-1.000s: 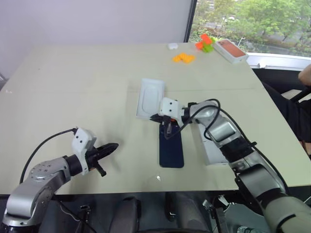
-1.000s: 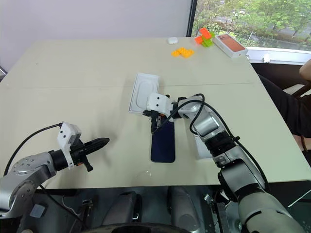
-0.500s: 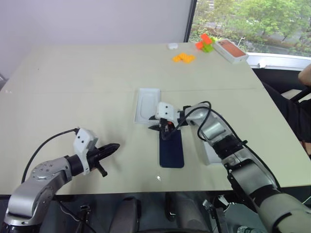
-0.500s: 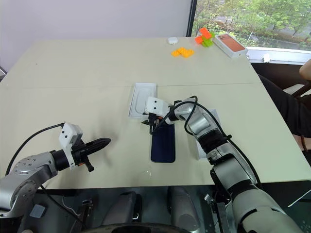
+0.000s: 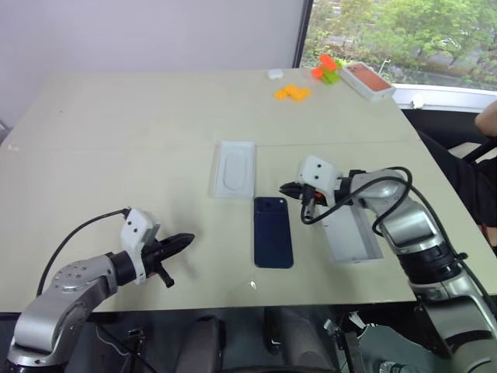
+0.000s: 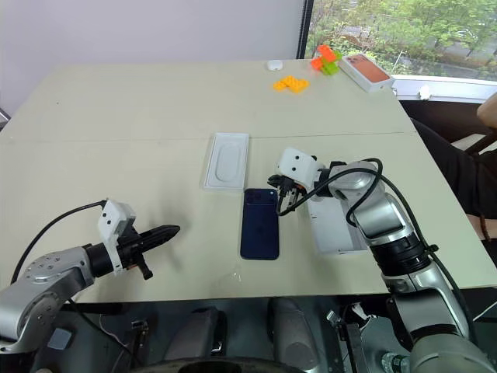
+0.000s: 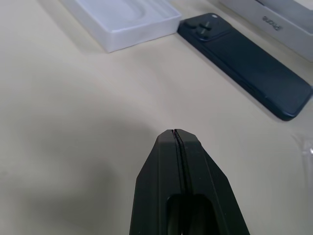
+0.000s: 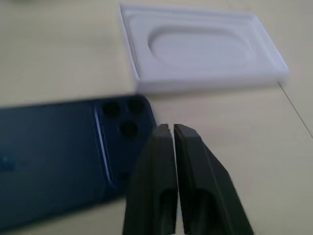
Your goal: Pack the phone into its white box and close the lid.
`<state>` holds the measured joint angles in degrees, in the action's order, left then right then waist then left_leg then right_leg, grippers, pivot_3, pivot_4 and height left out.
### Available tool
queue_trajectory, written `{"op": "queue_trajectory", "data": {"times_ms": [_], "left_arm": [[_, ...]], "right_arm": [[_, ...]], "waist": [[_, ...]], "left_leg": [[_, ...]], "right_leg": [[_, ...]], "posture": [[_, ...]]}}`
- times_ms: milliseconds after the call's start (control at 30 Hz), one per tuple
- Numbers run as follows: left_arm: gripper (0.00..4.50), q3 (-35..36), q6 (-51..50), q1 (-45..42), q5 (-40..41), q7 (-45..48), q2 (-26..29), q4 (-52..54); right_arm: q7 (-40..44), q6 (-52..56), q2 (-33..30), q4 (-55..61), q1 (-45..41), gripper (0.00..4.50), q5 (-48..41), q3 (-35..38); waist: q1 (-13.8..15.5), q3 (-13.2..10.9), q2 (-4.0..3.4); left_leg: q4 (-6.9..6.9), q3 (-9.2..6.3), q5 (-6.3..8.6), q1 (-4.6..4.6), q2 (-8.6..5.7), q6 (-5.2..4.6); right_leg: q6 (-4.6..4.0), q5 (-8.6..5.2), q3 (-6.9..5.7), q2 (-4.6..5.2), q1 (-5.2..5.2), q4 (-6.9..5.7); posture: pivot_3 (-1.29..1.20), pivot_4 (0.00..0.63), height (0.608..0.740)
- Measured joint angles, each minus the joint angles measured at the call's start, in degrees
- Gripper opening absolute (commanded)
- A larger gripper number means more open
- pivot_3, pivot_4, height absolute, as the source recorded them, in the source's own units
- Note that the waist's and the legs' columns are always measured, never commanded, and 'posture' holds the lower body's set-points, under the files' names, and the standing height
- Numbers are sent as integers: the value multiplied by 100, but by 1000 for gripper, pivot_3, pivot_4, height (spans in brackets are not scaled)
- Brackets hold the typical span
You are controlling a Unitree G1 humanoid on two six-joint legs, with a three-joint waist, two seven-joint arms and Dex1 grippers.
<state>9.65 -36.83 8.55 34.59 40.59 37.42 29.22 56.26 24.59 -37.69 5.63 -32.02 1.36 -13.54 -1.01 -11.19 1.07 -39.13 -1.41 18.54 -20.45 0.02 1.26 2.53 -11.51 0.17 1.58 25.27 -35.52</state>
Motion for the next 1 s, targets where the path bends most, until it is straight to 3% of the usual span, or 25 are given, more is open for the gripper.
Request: {"op": "queue_trajectory", "data": {"times_ms": [167, 533, 800, 1000], "left_arm": [[0, -118, -38, -116, 16, 2, -32, 21], [0, -212, -47, -200, 19, -14, -38, 15], [0, -199, -46, -67, 38, -76, -40, 35], [0, -207, -46, -72, 55, -71, -39, 52]], "right_arm": [[-318, -259, -235, -29, 112, 40, 497, -152], [-520, -1116, 252, -1238, -183, 40, 964, -662], [19, -882, 239, -386, 286, 40, 715, -644], [-78, -530, 262, 6, 447, 40, 741, -625]], "waist": [[-17, 0, 1], [7, 0, 1], [19, 1, 2], [9, 1, 2]], "left_leg": [[0, 2, 0, 5, 1, 0], [0, 2, 0, -3, 1, 0], [1, -1, 1, -1, 5, -1], [1, -1, 0, 3, 1, -1]], "right_leg": [[14, -9, 2, -7, -1, -2], [8, 6, 4, 0, 0, 4], [4, 2, 4, 1, -2, 6], [-1, 0, 3, -4, -2, 2]], "posture": [[0, 150, 740], [0, 150, 740], [0, 150, 740], [0, 150, 740]]}}
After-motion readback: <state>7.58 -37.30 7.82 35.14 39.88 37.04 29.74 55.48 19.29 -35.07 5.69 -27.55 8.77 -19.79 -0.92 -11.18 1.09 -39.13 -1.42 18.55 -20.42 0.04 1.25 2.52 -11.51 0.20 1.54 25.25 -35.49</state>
